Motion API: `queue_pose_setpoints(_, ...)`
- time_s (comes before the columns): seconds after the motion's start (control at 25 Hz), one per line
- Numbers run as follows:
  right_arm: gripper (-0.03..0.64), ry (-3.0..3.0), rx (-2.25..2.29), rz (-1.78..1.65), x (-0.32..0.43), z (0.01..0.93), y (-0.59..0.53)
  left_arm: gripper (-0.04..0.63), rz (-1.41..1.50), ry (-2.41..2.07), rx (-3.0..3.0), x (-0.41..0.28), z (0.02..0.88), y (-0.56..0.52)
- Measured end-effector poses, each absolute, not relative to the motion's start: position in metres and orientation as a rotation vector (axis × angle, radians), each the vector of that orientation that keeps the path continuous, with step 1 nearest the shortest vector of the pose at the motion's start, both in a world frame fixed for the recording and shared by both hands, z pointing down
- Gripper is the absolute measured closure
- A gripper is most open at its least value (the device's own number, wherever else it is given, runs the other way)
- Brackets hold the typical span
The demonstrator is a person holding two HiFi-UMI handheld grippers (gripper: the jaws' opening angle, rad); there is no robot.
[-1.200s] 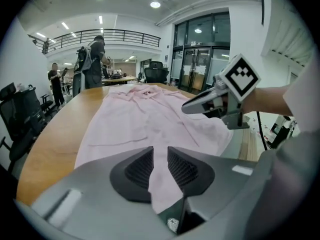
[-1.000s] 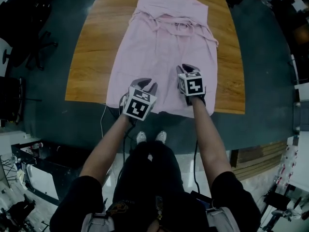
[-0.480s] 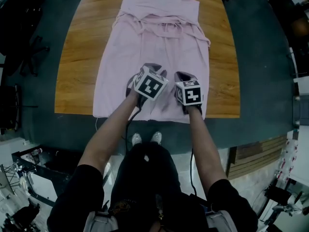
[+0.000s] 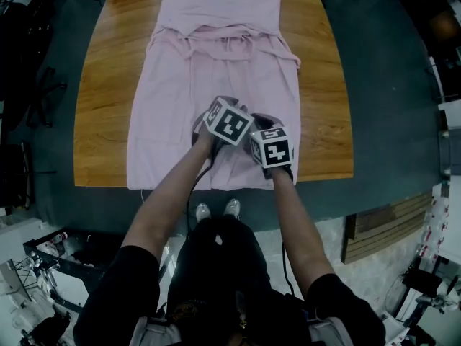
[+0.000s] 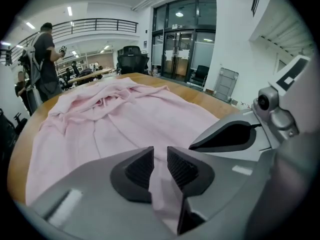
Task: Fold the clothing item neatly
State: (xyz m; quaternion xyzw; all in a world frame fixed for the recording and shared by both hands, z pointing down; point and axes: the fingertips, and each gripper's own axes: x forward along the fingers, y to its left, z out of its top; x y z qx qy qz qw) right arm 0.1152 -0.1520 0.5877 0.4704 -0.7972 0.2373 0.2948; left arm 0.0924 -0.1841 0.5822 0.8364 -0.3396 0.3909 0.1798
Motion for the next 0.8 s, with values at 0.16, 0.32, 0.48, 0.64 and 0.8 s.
queue_pose_setpoints(0.16, 0.601, -2.130, 1.240, 0.641, 0.117, 0.588, -0.153, 0.514, 1.156, -0.940, 2.344, 0.097, 0.594, -0.184)
queue_pose_setpoints(0.32, 0.601, -2.132, 1.227, 0.650, 0.119, 0.587, -0.152, 0.578, 1.169, -0.936, 2.352, 0.095, 0.593, -0.183)
queue_pose_setpoints(0.48, 0.601, -2.169, 1.227, 0.637, 0.113, 0.578, -0.154, 0.580, 1.165, -0.973, 2.360, 0.079, 0.580, -0.187)
queue_pose_setpoints(0.64, 0.580, -2.236, 1.191, 0.606, 0.096, 0.562, -0.150, 0.580, 1.190, -1.037, 2.357, 0.056, 0.572, -0.198)
queue_pose_setpoints(0.8, 0.574, -2.253, 1.179, 0.578, 0.092, 0.550, -0.138, 0.580, 1.226, -1.083, 2.320, 0.027, 0.575, -0.205)
